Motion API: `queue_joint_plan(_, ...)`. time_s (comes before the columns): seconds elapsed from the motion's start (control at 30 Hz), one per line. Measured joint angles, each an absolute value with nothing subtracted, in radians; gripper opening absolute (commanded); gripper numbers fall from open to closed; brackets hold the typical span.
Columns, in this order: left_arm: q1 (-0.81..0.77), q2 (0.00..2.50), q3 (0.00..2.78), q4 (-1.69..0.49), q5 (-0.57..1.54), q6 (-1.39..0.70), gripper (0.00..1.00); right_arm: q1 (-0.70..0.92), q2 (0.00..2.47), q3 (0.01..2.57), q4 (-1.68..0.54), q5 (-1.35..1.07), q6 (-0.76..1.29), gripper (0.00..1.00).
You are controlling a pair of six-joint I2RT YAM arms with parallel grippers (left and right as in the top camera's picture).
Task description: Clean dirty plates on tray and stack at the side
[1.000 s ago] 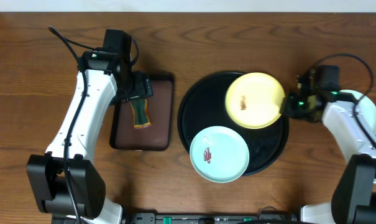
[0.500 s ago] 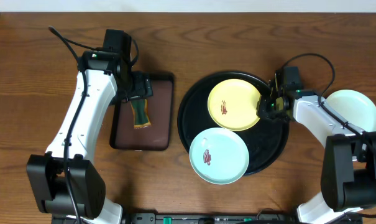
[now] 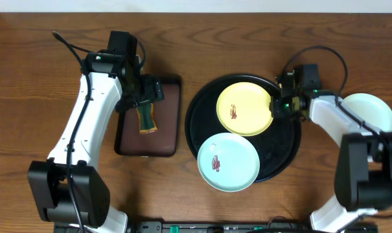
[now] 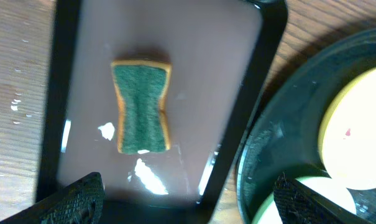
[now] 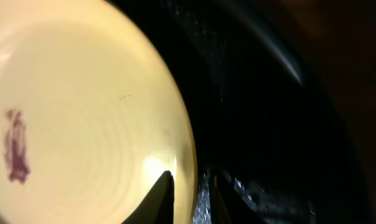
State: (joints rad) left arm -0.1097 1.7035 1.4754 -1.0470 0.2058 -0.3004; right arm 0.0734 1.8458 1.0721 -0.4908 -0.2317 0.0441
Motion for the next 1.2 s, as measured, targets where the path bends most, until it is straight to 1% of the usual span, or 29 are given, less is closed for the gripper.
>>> queue_joint_plan(0.03,-0.11,1.703,1.475,-1.048,0.218,-0.303,0.88,0.073,1.871,1.097,-0.514,-0.233,0.041,0.22)
queue_joint_plan(0.13,-0.11,1.703,1.475,-1.052,0.242,-0.311,0.88,0.073,1.941,1.216,-0.629,-0.237,0.035,0.13)
queue_joint_plan(0.23,-0.109,1.703,1.475,-1.062,0.254,-0.314,0.87,0.073,1.99,1.279,-0.678,-0.235,0.033,0.06)
queue_joint_plan(0.27,-0.11,1.703,1.475,-1.061,0.253,-0.314,0.84,0.073,1.993,1.285,-0.683,-0.24,0.034,0.04)
queue_joint_plan(0.3,-0.11,1.703,1.475,-1.06,0.243,-0.315,0.79,0.075,1.996,1.288,-0.687,-0.242,0.033,0.01)
queue_joint_plan(0.37,-0.112,1.704,1.473,-1.044,0.207,-0.314,0.7,0.075,1.997,1.291,-0.691,-0.247,0.035,0.01)
queue_joint_plan(0.4,-0.112,1.703,1.465,-1.02,0.182,-0.315,0.56,0.073,1.997,1.293,-0.695,-0.25,0.037,0.01)
queue_joint_plan(0.43,-0.113,1.706,1.439,-0.981,0.136,-0.316,0.54,0.073,1.997,1.293,-0.695,-0.25,0.037,0.01)
queue_joint_plan(0.53,-0.113,1.715,1.339,-0.839,0.08,-0.317,0.53,0.074,1.997,1.295,-0.699,-0.248,0.042,0.01)
queue_joint_plan(0.57,-0.113,1.723,1.303,-0.801,0.07,-0.318,0.59,0.075,1.997,1.295,-0.7,-0.247,0.045,0.01)
queue_joint_plan(0.6,-0.113,1.742,1.255,-0.757,0.059,-0.317,0.62,0.075,1.997,1.295,-0.7,-0.247,0.045,0.01)
queue_joint_plan(0.63,-0.113,1.756,1.234,-0.741,0.053,-0.315,0.62,0.075,1.997,1.295,-0.701,-0.247,0.045,0.01)
queue_joint_plan(0.7,-0.113,1.792,1.183,-0.675,0.042,-0.318,0.56,0.075,1.997,1.295,-0.702,-0.247,0.046,0.01)
queue_joint_plan(0.73,-0.113,1.808,1.171,-0.657,0.04,-0.316,0.45,0.075,1.997,1.295,-0.703,-0.247,0.046,0.01)
queue_joint_plan(0.77,-0.113,1.822,1.167,-0.648,0.037,-0.316,0.38,0.075,1.997,1.295,-0.703,-0.247,0.047,0.01)
queue_joint_plan(0.8,-0.113,1.846,1.166,-0.637,0.036,-0.318,0.08,0.075,1.997,1.295,-0.703,-0.247,0.049,0.01)
queue_joint_plan(1.03,-0.113,1.891,1.168,-0.636,0.037,-0.316,0.07,0.075,1.997,1.295,-0.704,-0.247,0.06,0.01)
queue_joint_plan(1.2,-0.113,1.876,1.211,-0.74,0.049,-0.314,0.07,0.075,1.997,1.296,-0.706,-0.247,0.061,0.01)
